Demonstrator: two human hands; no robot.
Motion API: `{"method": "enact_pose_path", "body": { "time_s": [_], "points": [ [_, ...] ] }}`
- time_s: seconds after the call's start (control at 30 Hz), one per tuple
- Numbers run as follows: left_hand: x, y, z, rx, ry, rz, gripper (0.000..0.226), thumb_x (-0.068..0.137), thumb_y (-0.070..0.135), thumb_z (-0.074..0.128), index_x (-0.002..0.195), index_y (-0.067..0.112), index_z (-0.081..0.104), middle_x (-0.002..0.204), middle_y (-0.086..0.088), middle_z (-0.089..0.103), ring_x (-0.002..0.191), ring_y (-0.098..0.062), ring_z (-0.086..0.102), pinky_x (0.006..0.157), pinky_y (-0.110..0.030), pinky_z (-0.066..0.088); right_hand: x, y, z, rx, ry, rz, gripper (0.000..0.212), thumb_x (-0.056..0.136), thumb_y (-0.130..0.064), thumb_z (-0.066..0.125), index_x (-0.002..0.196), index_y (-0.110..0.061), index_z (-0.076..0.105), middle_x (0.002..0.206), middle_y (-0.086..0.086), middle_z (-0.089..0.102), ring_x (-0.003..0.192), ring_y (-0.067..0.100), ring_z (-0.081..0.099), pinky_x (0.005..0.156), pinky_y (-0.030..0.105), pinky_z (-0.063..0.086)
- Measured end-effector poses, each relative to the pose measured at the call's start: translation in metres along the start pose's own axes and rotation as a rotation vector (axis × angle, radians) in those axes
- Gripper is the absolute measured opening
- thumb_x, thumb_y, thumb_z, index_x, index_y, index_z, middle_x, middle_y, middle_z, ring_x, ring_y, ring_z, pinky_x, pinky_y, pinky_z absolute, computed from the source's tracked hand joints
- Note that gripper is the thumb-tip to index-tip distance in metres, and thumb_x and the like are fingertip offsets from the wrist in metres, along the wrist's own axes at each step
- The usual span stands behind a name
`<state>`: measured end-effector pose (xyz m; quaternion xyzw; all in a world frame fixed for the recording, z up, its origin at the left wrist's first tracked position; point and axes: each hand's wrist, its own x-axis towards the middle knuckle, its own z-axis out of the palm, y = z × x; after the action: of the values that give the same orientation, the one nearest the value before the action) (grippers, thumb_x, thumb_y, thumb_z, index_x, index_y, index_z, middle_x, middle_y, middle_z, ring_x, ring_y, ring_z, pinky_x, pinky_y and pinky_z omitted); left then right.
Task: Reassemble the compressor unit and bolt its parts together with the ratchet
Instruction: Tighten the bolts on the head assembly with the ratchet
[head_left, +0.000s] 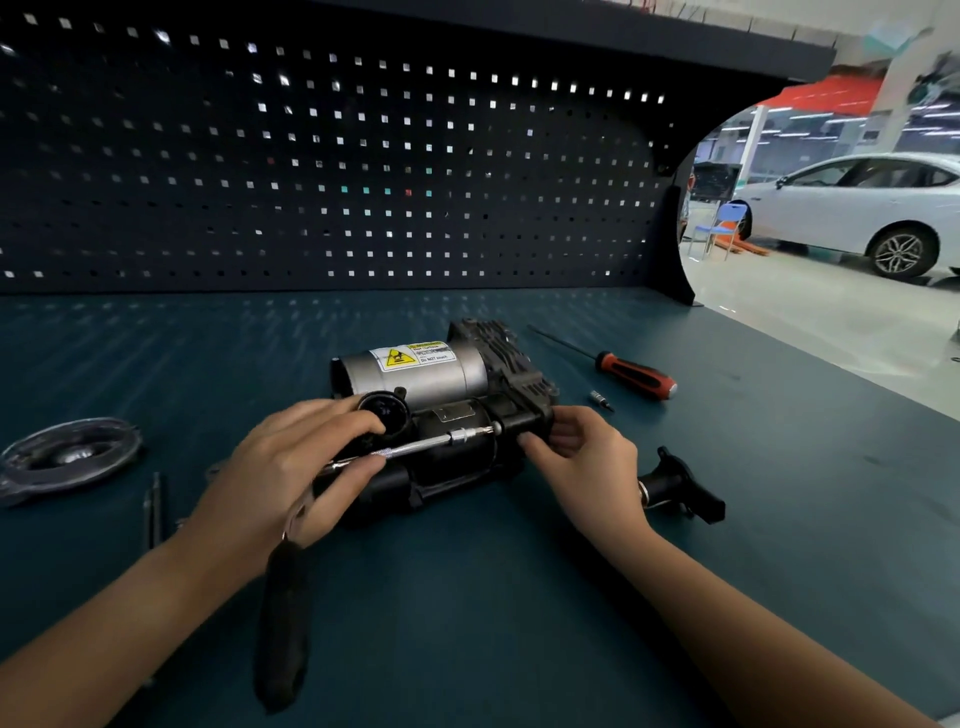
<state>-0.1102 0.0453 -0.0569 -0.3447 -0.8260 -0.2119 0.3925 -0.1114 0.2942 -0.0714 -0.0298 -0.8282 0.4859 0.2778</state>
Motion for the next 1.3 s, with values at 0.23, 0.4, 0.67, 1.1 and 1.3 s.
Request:
{"method": "enact_pose_path", "body": {
  "time_s": [0.23,0.4,0.67,1.1,1.3],
  "points": [
    [-0.007,0.000,-0.002,0.080,-0.033,0.025,0.040,0.092,0.048,0.040,0.108,0.015,0.057,0.112,-0.006,0.064,0.103,-0.019,0.052,0.085,-0.032,0.044,0.001,-0.002,-0.001,0.008,-0.072,-0.016,0.045,0.078,-0.019,0.072,0.117,-0.025,0.050,0.091,-0.007,0.061,0.088,0.009,0.061,0.084,0.023,0.047],
    [-0.010,0.011,-0.001,0.069,0.007,-0.028,0.028,0.087,0.036,0.049,0.109,0.019,0.053,0.117,-0.006,0.064,0.098,-0.021,0.063,0.080,-0.034,0.050,0.007,-0.003,-0.003,-0.175,-0.139,-0.109,0.058,0.078,-0.024,0.067,0.133,-0.022,0.049,0.102,-0.005,0.040,0.097,0.009,0.046,0.081,0.007,0.026],
    [-0.008,0.013,-0.001,0.167,0.067,0.070,0.025,0.086,0.027,0.053,0.104,0.011,0.058,0.109,-0.013,0.067,0.085,-0.025,0.065,0.078,-0.034,0.046,0.006,-0.001,-0.004,-0.105,-0.203,-0.189,0.066,0.074,-0.022,0.074,0.132,-0.015,0.045,0.127,-0.009,0.036,0.105,-0.008,0.032,0.090,0.000,0.025],
    [-0.012,0.018,-0.003,0.102,-0.011,-0.091,0.041,0.084,0.031,0.050,0.107,0.001,0.067,0.117,-0.012,0.063,0.096,-0.029,0.067,0.074,-0.043,0.056,0.011,-0.002,-0.006,-0.062,-0.166,-0.089,0.078,0.062,-0.029,0.086,0.130,-0.012,0.052,0.112,0.001,0.055,0.104,0.013,0.054,0.091,0.019,0.040],
    [-0.017,0.006,-0.008,-0.012,-0.030,-0.087,0.044,0.083,0.033,0.052,0.114,0.003,0.063,0.113,-0.009,0.063,0.103,-0.011,0.056,0.091,-0.017,0.041,0.001,-0.002,-0.010,-0.100,-0.130,-0.104,0.074,0.056,-0.037,0.087,0.120,-0.014,0.057,0.100,-0.008,0.051,0.094,0.008,0.052,0.085,0.018,0.040]
  ]
}}
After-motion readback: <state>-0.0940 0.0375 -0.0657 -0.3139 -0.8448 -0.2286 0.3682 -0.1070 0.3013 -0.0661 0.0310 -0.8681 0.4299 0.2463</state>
